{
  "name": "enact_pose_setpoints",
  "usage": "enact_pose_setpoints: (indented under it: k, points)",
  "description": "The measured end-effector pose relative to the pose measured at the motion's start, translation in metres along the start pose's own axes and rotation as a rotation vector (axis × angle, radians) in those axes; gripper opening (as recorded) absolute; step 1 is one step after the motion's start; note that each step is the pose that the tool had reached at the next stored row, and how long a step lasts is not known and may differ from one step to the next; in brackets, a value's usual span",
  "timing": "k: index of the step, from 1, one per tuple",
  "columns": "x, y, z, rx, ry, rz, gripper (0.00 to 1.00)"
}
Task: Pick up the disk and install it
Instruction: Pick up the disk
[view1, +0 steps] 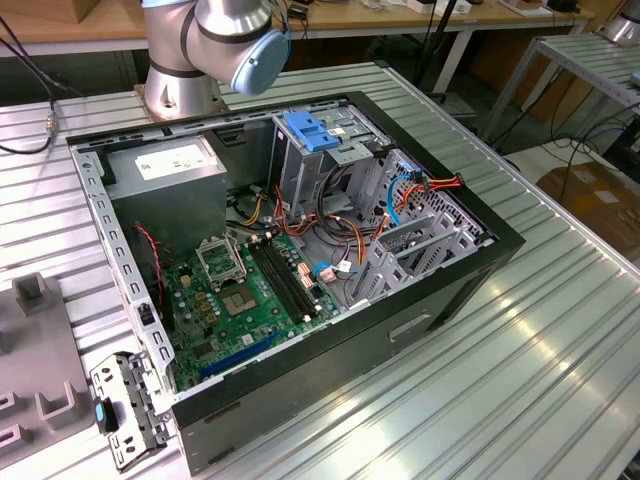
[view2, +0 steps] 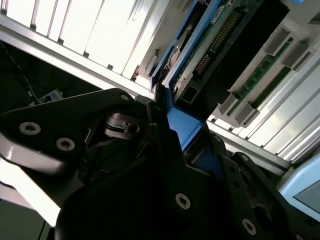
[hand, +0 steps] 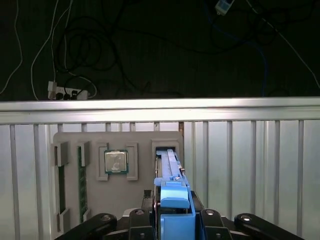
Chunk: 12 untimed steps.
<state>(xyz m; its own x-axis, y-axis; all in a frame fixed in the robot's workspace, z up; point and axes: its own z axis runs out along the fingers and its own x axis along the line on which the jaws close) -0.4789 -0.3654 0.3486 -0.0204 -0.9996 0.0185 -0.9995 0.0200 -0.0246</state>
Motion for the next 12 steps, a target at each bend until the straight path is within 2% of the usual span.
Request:
enact_pose_setpoints:
  k: [4, 9, 12]
  points:
    - [0.0001, -0.0002, -0.0075, -0.0001, 0.0000, 0.000, 0.37]
    - [0.0003, -0.0003, -0.0138, -0.0001, 0.0000, 0.000, 0.37]
    - [0.0004, -0.0005, -0.0203, 0.0000, 0.0000, 0.000, 0.37]
